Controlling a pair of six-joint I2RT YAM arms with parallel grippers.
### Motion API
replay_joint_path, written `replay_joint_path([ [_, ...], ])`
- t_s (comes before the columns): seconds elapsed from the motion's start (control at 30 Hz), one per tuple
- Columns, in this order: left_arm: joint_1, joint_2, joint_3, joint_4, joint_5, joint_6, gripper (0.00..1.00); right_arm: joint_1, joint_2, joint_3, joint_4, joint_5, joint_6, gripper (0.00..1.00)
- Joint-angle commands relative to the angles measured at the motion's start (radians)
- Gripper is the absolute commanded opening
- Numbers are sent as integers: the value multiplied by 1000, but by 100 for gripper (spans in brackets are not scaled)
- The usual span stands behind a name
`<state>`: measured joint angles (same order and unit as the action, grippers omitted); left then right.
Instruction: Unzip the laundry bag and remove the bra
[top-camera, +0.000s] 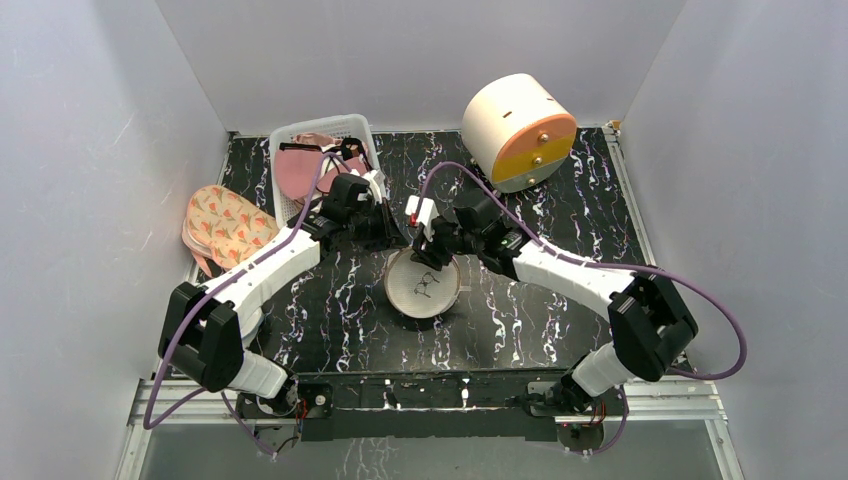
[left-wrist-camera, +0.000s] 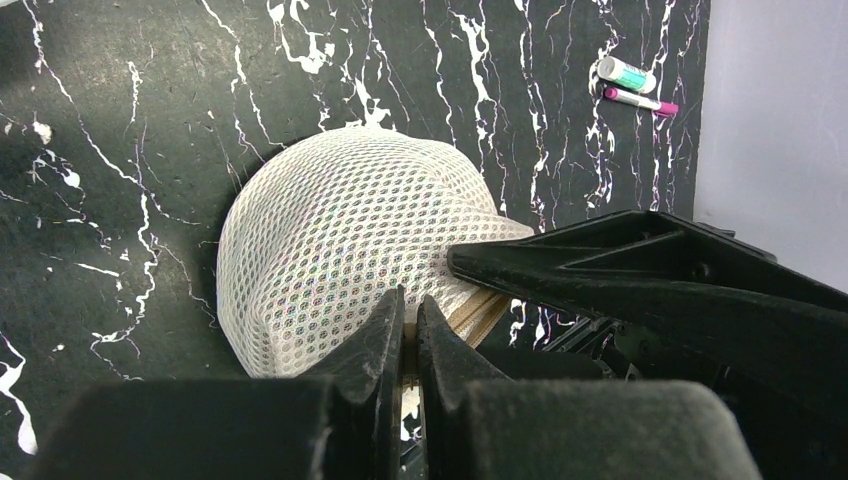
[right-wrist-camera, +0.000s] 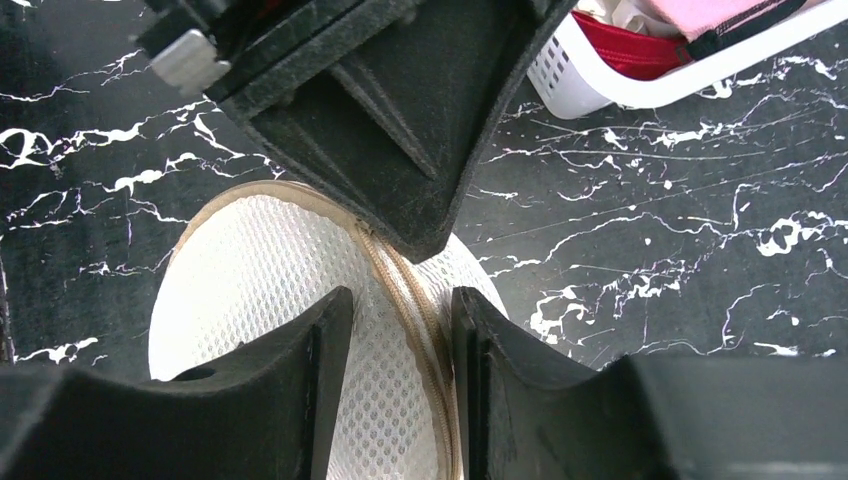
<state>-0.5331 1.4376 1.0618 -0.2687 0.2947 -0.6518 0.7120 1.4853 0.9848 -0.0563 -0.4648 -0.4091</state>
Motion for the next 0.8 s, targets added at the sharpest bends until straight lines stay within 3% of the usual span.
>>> replay_joint_path([
  [0.0, -4, -29, -17, 8, 28, -2, 0, 6, 8, 60, 54, 12, 43, 37],
  [0.2, -3, -36, -14, -3, 15, 5, 0, 7, -10, 38, 85, 51, 127, 26],
  [0.3, -3, -52, -11, -20, -26, 8, 0, 5, -59, -30, 158, 174, 232, 6],
  [0.37, -4, -60, -8, -31, -52, 6, 0, -3, -126, -100, 229, 287, 355, 0],
  [0.43, -3, -65, 2, -58, -124, -5, 0, -14, -225, -215, 296, 470, 564, 0],
  [0.53, -2, -114, -5, -75, -199, -18, 0, -54, -371, -366, 231, 782, 970, 0],
  [0.67, -1, -159, -17, -92, -231, -29, 0, -103, -567, -547, 169, 835, 1283, 0],
  [0.77, -1, -170, -27, -81, -180, -48, 0, -102, -574, -570, 162, 792, 1321, 3],
])
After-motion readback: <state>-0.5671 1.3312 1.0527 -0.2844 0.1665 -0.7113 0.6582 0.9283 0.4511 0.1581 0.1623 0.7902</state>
